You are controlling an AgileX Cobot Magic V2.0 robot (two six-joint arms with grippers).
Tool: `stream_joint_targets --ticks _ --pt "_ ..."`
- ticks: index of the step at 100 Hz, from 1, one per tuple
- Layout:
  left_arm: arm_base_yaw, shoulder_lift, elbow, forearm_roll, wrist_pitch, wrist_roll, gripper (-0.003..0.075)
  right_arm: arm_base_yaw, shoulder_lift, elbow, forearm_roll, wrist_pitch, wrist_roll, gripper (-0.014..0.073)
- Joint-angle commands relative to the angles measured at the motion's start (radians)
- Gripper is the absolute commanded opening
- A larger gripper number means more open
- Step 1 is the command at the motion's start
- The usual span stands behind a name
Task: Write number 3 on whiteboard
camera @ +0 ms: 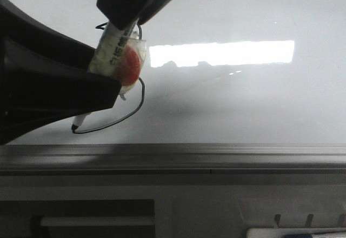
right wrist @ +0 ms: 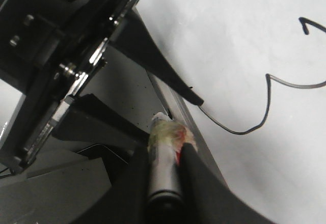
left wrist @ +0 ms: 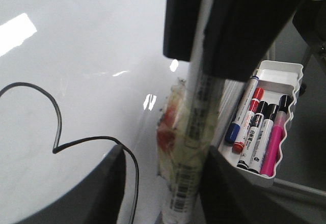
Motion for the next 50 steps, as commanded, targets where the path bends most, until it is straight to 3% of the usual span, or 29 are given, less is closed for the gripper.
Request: stream_joint_targets --ticks 1,9,41,50 --pt "-0.008 -0.008 -0.033 -0.022 -0.059 0.0 0.0147 0.003 -0.031 -0.033 0.008 -0.055 -0.001 -0.004" --pt "-0.008 -0.008 -0.033 -0.022 -0.048 0.0 -0.002 0.003 -0.031 -0.033 0.008 -0.06 -0.001 -0.004" --pt "-0.008 -0.008 -0.033 -0.019 -0.046 0.0 -0.002 0.003 -0.031 -0.033 0.03 -0.07 -0.001 -0.0036" --pt "-0.008 -0.008 -0.033 -0.019 -0.054 0.0 -0.002 0.003 -0.031 -0.033 0.03 -0.07 -0.001 0.0069"
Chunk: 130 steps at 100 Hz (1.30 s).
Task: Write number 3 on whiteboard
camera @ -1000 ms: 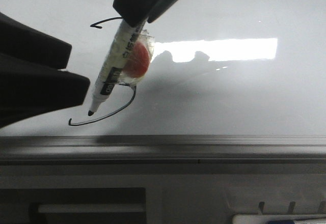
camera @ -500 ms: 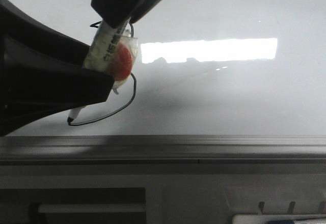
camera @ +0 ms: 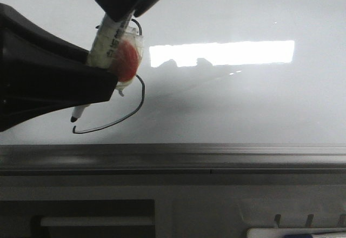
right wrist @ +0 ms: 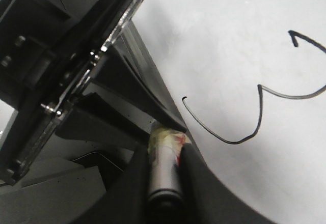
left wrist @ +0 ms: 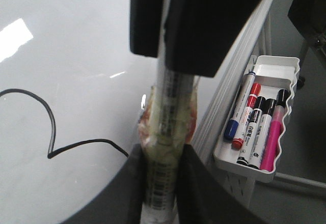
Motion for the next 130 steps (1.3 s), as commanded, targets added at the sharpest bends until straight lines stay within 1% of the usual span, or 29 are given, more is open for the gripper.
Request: stream_joint_targets --ticks 1,3,5,6,7,9,12,13,15,17,19,21,28,33,38,40,48,59,62,73,82,96,107,130 --pt "-0.004 -0.008 -0.031 -0.039 -0.059 -0.017 -0.002 0.003 -0.031 -0.033 0.034 -0.045 0.001 0.0084" --pt "-0.004 -0.008 -0.031 -0.039 -0.059 -0.017 -0.002 0.003 -0.031 -0.033 0.034 -0.045 0.001 0.0135" --pt "-0.004 -0.008 -0.031 -0.039 -0.061 -0.017 -0.002 0.003 -0.031 -0.033 0.034 -0.048 0.001 0.0214" --pt "-0.004 -0.008 -0.031 -0.041 -0.061 -0.017 -0.002 0.003 -0.031 -0.033 0.034 -0.05 0.001 0.0235" --pt "-0.004 -0.008 -0.031 -0.041 -0.061 -0.017 -0.0021 0.003 -0.031 -0.033 0.034 -0.052 0.001 0.0281" --pt "-0.004 -0.008 -0.031 -0.046 -0.061 -0.017 -0.0021 0.001 -0.031 -0.033 0.034 -0.058 0.001 0.0328" --pt "-0.004 -0.008 -0.031 -0.046 -0.055 -0.017 -0.002 -0.001 -0.031 -0.033 0.034 -0.068 0.001 0.0446" --pt "-0.004 -0.008 -0.031 -0.046 -0.055 -0.017 -0.0021 -0.001 -0.031 -0.033 0.034 -0.071 0.001 0.0446" --pt "-0.004 -0.008 -0.031 -0.055 -0.049 -0.017 -0.0021 -0.004 -0.031 -0.034 0.034 -0.079 0.001 0.0533" --pt "-0.004 -0.008 -0.031 -0.066 -0.047 -0.017 -0.0021 -0.008 -0.031 -0.034 0.034 -0.085 0.001 0.0572" --pt "-0.004 -0.01 -0.031 -0.094 -0.044 -0.017 -0.0021 -0.011 -0.032 -0.034 0.034 -0.095 0.001 0.0636" --pt "-0.004 -0.01 -0.031 -0.12 -0.044 -0.017 -0.0021 -0.017 -0.034 -0.034 0.034 -0.101 0.001 0.0673" --pt "-0.004 -0.013 -0.031 -0.329 -0.044 -0.017 -0.0021 -0.039 -0.05 -0.034 0.034 -0.109 0.001 0.0656" --pt "-0.004 -0.023 -0.031 -0.521 -0.044 -0.017 -0.0021 -0.052 -0.066 -0.034 0.034 -0.109 0.001 0.0649" --pt "-0.002 -0.033 -0.031 -0.655 -0.047 -0.017 -0.0021 -0.07 -0.089 -0.034 0.034 -0.109 0.001 0.0649" --pt "-0.002 -0.033 -0.031 -0.694 -0.052 -0.017 -0.0021 -0.076 -0.098 -0.034 0.034 -0.109 0.001 0.0649" --pt "-0.002 -0.033 -0.033 -0.772 -0.052 -0.017 -0.0021 -0.094 -0.129 -0.034 0.034 -0.113 0.001 0.0649" --pt "0.003 -0.031 -0.042 -0.97 -0.006 -0.017 -0.0021 -0.101 -0.165 -0.034 0.034 -0.121 0.001 0.0649" --pt "0.016 -0.031 -0.045 -1.003 0.029 -0.01 -0.0021 -0.101 -0.169 -0.034 0.034 -0.122 0.001 0.0649" --pt "0.066 -0.031 -0.054 -1.008 0.109 0.026 -0.0021 -0.101 -0.181 -0.034 0.034 -0.122 0.001 0.0649" --pt "0.111 -0.031 -0.071 -0.999 0.165 0.026 -0.0021 -0.101 -0.181 -0.034 0.034 -0.12 0.001 0.0649" --pt "0.165 -0.031 -0.105 -0.935 0.268 0.026 -0.0021 -0.101 -0.181 -0.034 0.034 -0.118 0.001 0.0649" --pt "0.193 -0.031 -0.109 -0.931 0.285 0.026 -0.0021 -0.101 -0.181 -0.034 0.034 -0.118 0.001 0.0649" --pt "0.195 -0.031 -0.109 -0.923 0.287 0.026 -0.0013 -0.101 -0.181 -0.034 0.034 -0.118 0.001 0.0649"
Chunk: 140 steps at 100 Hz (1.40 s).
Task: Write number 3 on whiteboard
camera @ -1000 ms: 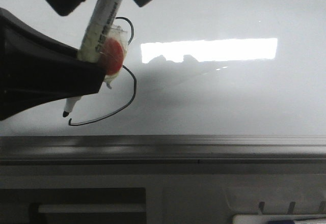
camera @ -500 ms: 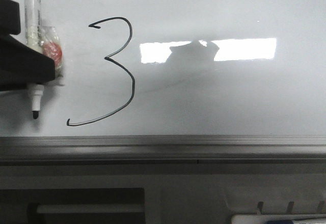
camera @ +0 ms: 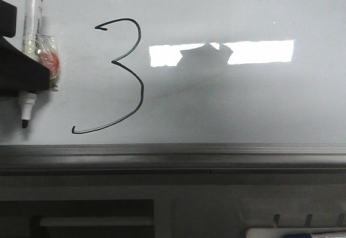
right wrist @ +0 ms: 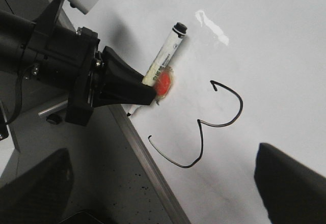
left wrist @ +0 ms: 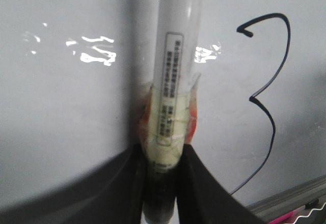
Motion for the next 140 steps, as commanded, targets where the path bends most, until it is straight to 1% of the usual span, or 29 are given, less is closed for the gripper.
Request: stream_joint_targets --ticks 1,8,13,15,20,25,27,32,49,63,71,77,79,81,82,84,85,86,87,88,89,91,92,93,100,110,115,129,140 --pt "0.011 -0.007 -0.027 0.01 -0.062 0.0 -0.001 -0.005 -0.024 -0.034 0.011 -0.065 -0.001 0.0649" --pt "0.011 -0.007 -0.027 0.066 -0.087 0.0 0.0058 -0.005 -0.024 -0.034 0.011 -0.065 -0.001 0.0649" --pt "0.011 -0.007 -0.027 0.079 -0.101 0.0 0.0162 -0.005 -0.024 -0.034 0.011 -0.065 -0.001 0.0649" --pt "0.011 -0.007 -0.027 0.079 -0.106 0.0 0.0193 -0.005 -0.024 -0.034 0.011 -0.065 -0.001 0.0649" --pt "0.011 -0.007 -0.027 0.079 -0.107 0.0 0.0316 -0.005 -0.024 -0.034 0.011 -0.065 -0.001 0.0649" --pt "0.011 -0.007 -0.027 0.079 -0.107 0.0 0.0396 -0.005 -0.024 -0.034 0.011 -0.065 -0.001 0.0649" --pt "0.011 -0.007 -0.027 0.079 -0.107 0.0 0.0417 -0.005 -0.024 -0.034 0.011 -0.065 -0.001 0.0649" --pt "0.011 -0.007 -0.027 0.079 -0.107 0.0 0.0435 -0.005 -0.024 -0.034 0.011 -0.065 -0.001 0.0649" --pt "0.011 -0.022 -0.027 0.079 -0.087 0.0 0.0426 -0.005 -0.024 -0.034 0.011 -0.065 -0.001 0.0649" --pt "0.011 -0.094 -0.027 0.079 -0.056 0.0 0.0426 -0.005 -0.024 -0.034 0.011 -0.042 0.002 0.0647" --pt "0.011 -0.156 -0.027 0.091 -0.046 0.0 0.0426 -0.005 -0.024 -0.034 0.011 -0.03 0.015 0.0601" --pt "0.011 -0.202 -0.027 0.121 -0.034 0.0 0.0399 -0.005 -0.025 -0.034 0.011 -0.02 0.014 0.0492" --pt "0.011 -0.219 -0.027 0.141 -0.027 0.0 0.0379 -0.005 -0.025 -0.034 0.011 -0.016 0.014 0.0439" --pt "0.011 -0.237 -0.027 0.164 -0.022 0.0 0.0353 -0.005 -0.025 -0.034 0.011 -0.013 0.014 0.0376" --pt "0.011 -0.248 -0.027 0.172 -0.016 0.0 0.0343 -0.005 -0.025 -0.034 0.011 -0.01 0.014 0.033" --pt "0.011 -0.259 -0.027 0.194 -0.009 0.0 0.0309 -0.005 -0.027 -0.032 0.008 -0.007 0.014 0.028" --pt "0.011 -0.271 -0.027 0.206 -0.007 0.0 0.0296 -0.005 -0.03 -0.032 0.005 -0.005 0.014 0.0227" --pt "0.011 -0.277 -0.026 0.212 -0.004 0.0 0.027 -0.005 -0.032 -0.03 0.003 -0.005 0.014 0.0201" --pt "0.011 -0.288 -0.026 0.217 -0.004 0.0 0.0256 -0.005 -0.035 -0.03 0.003 -0.003 0.014 0.0146" --pt "0.011 -0.293 -0.026 0.228 -0.002 0.0 0.0227 -0.005 -0.035 -0.028 -0.002 -0.002 0.014 0.0119" --pt "0.011 -0.304 -0.024 0.233 0.0 0.0 0.0212 -0.005 -0.037 -0.028 -0.002 -0.002 0.014 0.0064" --pt "0.011 -0.316 -0.022 0.244 0.003 0.0 0.0167 -0.005 -0.04 -0.025 -0.007 -0.002 0.014 0.001" --pt "0.011 -0.327 -0.022 0.249 0.005 0.0 0.0152 -0.005 -0.045 -0.023 -0.012 -0.002 0.014 -0.0043" --pt "0.011 -0.333 -0.022 0.251 0.007 0.0 0.0122 -0.005 -0.048 -0.021 -0.013 -0.005 0.014 -0.0068" --pt "0.011 -0.391 -0.012 0.264 0.008 0.0 -0.0024 -0.005 -0.079 0.001 -0.02 -0.028 0.014 -0.0045" --pt "0.011 -0.482 0.002 0.308 0.009 0.0 -0.002 -0.005 -0.162 0.069 -0.04 -0.111 0.014 -0.0041" --pt "0.011 -0.525 0.015 0.333 0.007 0.0 -0.0021 -0.005 -0.225 0.121 -0.059 -0.177 0.014 -0.0041" --pt "0.011 -0.634 0.063 0.441 0.01 0.0 -0.0021 -0.005 -0.416 0.305 -0.12 -0.326 0.014 -0.0041" --pt "0.011 -0.69 0.106 0.479 0.006 0.0 -0.002 -0.005 -0.572 0.449 -0.132 -0.38 0.014 -0.0041"
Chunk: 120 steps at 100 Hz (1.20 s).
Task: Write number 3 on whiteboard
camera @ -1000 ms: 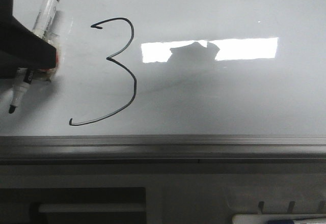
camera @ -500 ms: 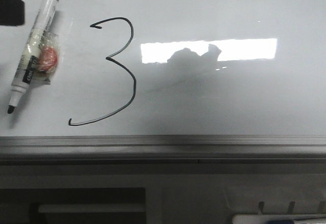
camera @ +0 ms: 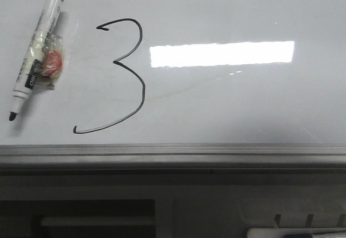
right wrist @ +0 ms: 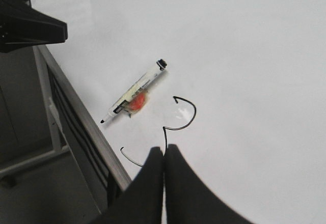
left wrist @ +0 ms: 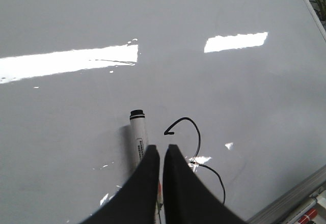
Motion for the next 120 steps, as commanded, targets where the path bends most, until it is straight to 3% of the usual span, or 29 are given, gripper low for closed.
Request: stream_joint_targets --ticks 1,22,43,120 --pt "0.001 -0.032 0.005 0.032 -0.067 0.0 -0.002 -0.005 -0.122 0.089 -0.02 -0.135 0.0 -0.0041" --pt "0.001 -0.048 0.039 0.034 -0.06 0.0 -0.002 -0.005 -0.321 0.283 -0.02 -0.103 0.0 -0.0042" --pt "0.001 -0.048 0.037 0.034 -0.082 0.0 -0.002 -0.005 -0.401 0.369 -0.019 -0.079 0.0 -0.0042" --pt "0.026 -0.054 0.103 0.039 -0.087 0.0 -0.002 -0.005 -0.399 0.38 -0.019 -0.078 0.0 -0.0042"
